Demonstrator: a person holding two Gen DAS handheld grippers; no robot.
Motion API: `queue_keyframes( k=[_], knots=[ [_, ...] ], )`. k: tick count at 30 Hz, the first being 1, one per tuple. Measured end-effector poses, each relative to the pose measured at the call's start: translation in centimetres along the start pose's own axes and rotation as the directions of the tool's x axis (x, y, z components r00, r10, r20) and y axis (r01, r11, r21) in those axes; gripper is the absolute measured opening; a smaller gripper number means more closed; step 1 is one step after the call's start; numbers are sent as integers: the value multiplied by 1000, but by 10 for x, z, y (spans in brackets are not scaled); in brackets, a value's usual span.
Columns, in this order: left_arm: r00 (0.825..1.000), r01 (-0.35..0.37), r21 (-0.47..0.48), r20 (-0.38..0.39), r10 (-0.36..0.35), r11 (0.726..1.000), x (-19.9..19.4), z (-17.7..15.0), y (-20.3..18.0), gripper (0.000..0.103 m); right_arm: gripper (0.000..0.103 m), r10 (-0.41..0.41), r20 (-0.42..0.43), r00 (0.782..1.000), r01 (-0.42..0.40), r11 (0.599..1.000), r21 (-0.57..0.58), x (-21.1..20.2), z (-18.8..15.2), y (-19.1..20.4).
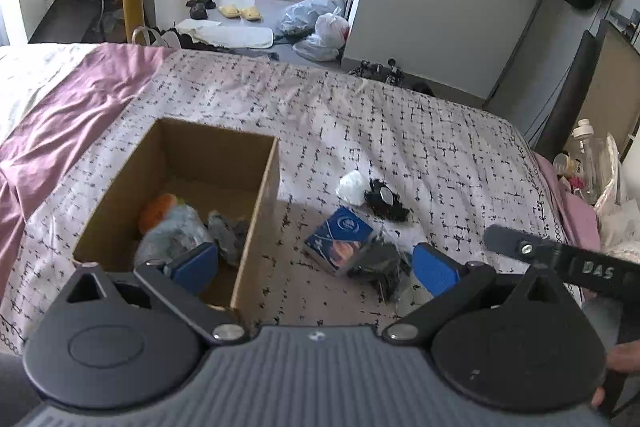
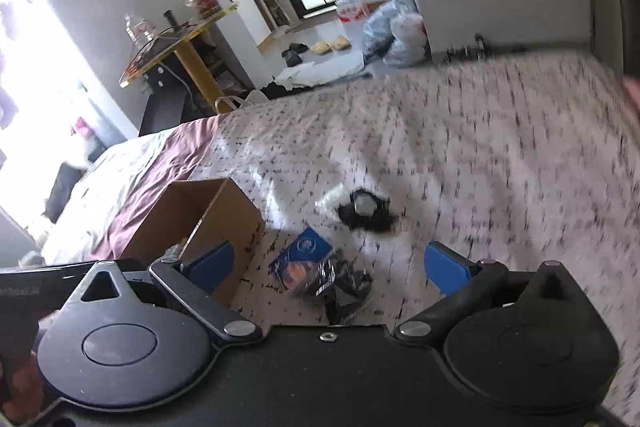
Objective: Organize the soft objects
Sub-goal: 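Grasp the blue tissue pack with the left tool while the right tool grasps the clear bag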
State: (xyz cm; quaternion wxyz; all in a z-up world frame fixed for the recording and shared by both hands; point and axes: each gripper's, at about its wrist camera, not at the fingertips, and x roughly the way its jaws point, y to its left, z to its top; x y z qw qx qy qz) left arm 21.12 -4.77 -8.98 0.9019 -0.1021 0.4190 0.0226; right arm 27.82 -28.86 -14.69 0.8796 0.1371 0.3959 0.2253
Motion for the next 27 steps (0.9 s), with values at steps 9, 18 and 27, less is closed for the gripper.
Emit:
queue_keyframes(
  k=[9,18,27],
  knots=[
    [1000,2,9,4,-2,1000,24,-13,-9,102,96,22,-40,999,-19,997,74,17,-9,-19],
    [1000,-8,-27,16,8,1000,54,-21,-14,82,86,73,-103,992,-55,984,170,42,-12,-30],
    [1000,9,-54,-1,-9,998,84,-25,-15,63,73,112,-153,982,-77,974,214,72,-14,-37]
  ],
)
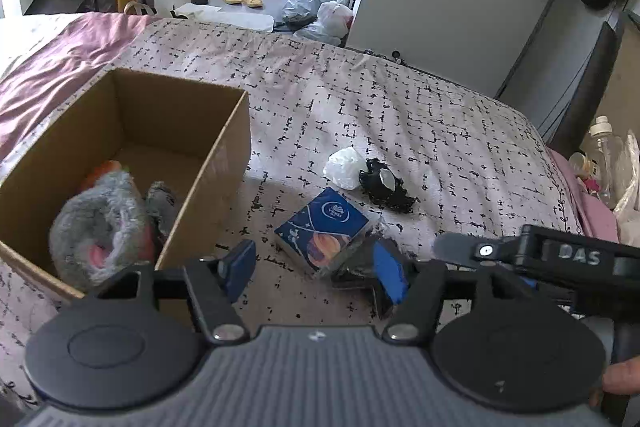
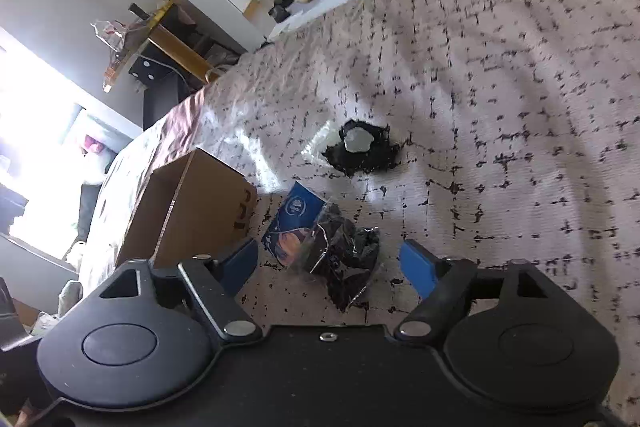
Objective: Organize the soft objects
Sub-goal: 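Grasp the blue tissue pack with the left tool while the right tool grasps the clear bag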
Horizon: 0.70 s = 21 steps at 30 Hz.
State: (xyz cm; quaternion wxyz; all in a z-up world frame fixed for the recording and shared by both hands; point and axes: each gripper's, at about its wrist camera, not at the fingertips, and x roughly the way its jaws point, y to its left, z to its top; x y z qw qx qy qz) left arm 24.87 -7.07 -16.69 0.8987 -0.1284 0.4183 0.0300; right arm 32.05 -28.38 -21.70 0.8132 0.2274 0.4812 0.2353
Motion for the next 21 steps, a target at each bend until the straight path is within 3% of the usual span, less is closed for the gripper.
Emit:
queue_keyframes(
  k=[3,11,13,17,21],
  knots=[
    [1000,10,-11,2,-10,1000,9,-1,1,63,67,16,-32,999,-15,999,32,15,2,-3],
    [1000,13,-29,15,-13,999,24,5,5,62,64,-6,-83,997,10,999,49,44,1,-3],
    [1000,17,-26,19,-17,1000,28,6,5,62,46,-30,-85,996,34,998,45,49,1,-5],
    [1000,9,-24,29,-8,1000,37,7,0,62,40,-33,-66,997,37,998,52,49,4,-11],
    [999,-11,6,32,11,1000,47,7,-7,63,35,-96,-17,995,97,995,34,39,10,-16]
  ],
)
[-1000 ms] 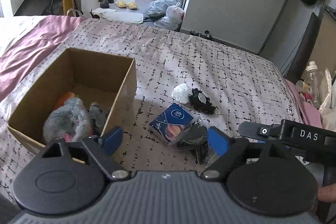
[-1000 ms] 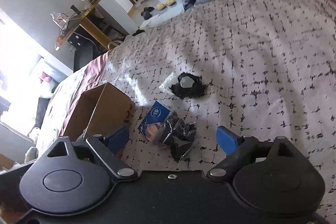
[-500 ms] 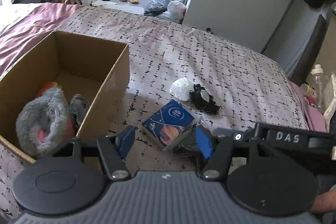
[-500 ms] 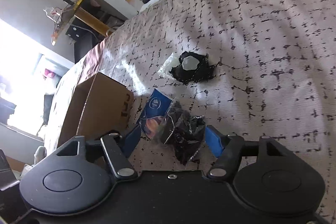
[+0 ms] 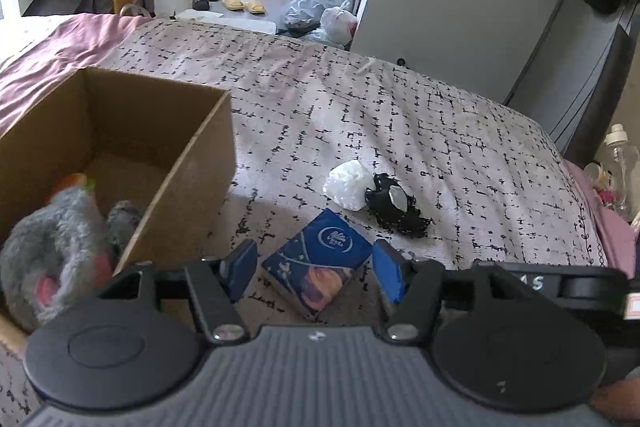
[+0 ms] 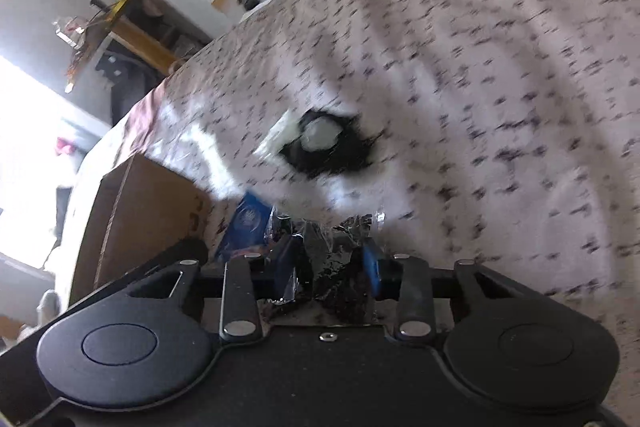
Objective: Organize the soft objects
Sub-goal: 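Grasp the blue tissue pack with the left tool while the right tool grasps the clear bag, then carry the tissue pack with the left tool and the plastic bag with the right tool over the box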
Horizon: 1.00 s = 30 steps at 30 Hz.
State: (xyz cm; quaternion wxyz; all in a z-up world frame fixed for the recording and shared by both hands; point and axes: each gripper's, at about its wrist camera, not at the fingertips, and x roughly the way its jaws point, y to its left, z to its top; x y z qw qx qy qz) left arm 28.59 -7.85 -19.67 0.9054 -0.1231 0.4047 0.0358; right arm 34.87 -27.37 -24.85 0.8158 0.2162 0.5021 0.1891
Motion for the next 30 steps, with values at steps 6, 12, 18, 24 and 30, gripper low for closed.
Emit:
queue_keyframes(
  k=[6,12,18,24,30],
  knots=[
    [999,-30,39,-18,31,999,16,0,-11,63,34,-84,31,996,84,996,-16,-4,6,-10],
    [998,-35,36,-51,37,999,35,2,-13,66,34,-101,30,994,102,994,-33,-4,8,-9],
    [996,-55,87,-70,61,995,50,2,-19,70,34,-93,24,995,93,996,-17,-4,8,-10],
    [992,-69,123,-96,81,990,66,-1,-20,74,34,-88,19,996,88,996,5,-4,9,-13],
    [994,-59,141,-88,71,988,67,-10,-20,74,35,-91,21,996,91,996,0,-5,9,-12]
  ],
)
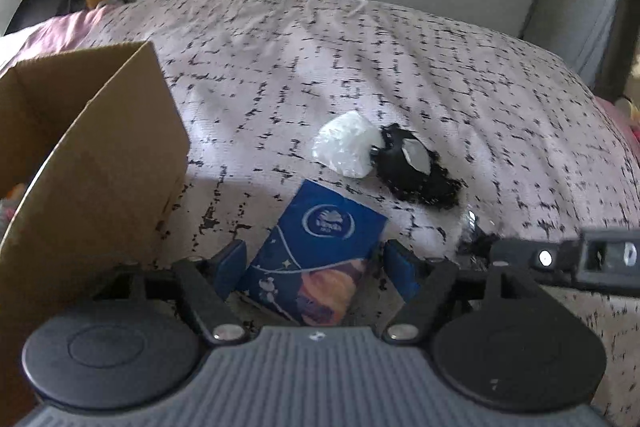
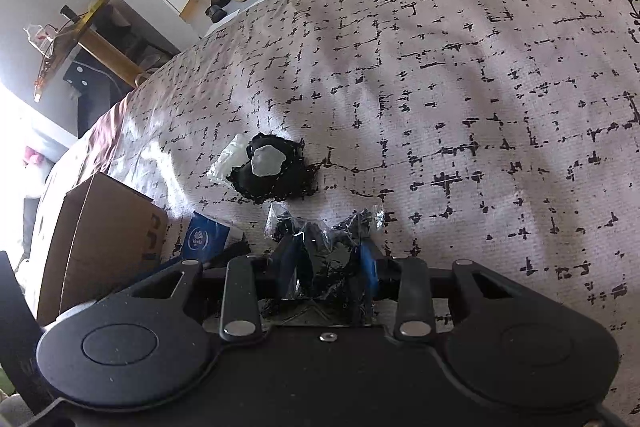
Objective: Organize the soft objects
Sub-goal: 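Carry the tissue pack with the left tool and the plastic bag with the right tool over the box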
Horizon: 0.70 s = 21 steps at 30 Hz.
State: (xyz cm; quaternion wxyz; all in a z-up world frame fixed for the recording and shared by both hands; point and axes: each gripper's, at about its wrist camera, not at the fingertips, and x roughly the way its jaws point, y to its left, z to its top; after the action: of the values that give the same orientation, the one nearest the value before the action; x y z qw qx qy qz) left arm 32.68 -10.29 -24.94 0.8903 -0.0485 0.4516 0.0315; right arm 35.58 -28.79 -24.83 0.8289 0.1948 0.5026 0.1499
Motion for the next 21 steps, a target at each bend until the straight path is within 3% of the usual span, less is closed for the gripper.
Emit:
queue_keyframes(
  k=[2,4,8,15,21],
  knots=[
    [1000,17,-5,2,-17,1000,-2,-2,0,68,35,6,-1,1000,-6,1000,-1,0,0,1],
    [999,33,-19,3,-33,999,-5,-3,1,53,34,15,-1,1000,-15,1000,-3,0,-1,1],
    [999,-31,-9,27,31,999,-18,-2,-2,51,31,41,9,999,-41,999,-25,-2,-3,4],
    [999,5,-17,38,-4,1000,-51,4,3,51,29,68,45,997,-66,997,-36,-19,-8,11],
    [999,21,-10,42,-20,1000,-75,3,8,51,28,42,64,997,-40,999,-32,-30,-14,13]
  ],
)
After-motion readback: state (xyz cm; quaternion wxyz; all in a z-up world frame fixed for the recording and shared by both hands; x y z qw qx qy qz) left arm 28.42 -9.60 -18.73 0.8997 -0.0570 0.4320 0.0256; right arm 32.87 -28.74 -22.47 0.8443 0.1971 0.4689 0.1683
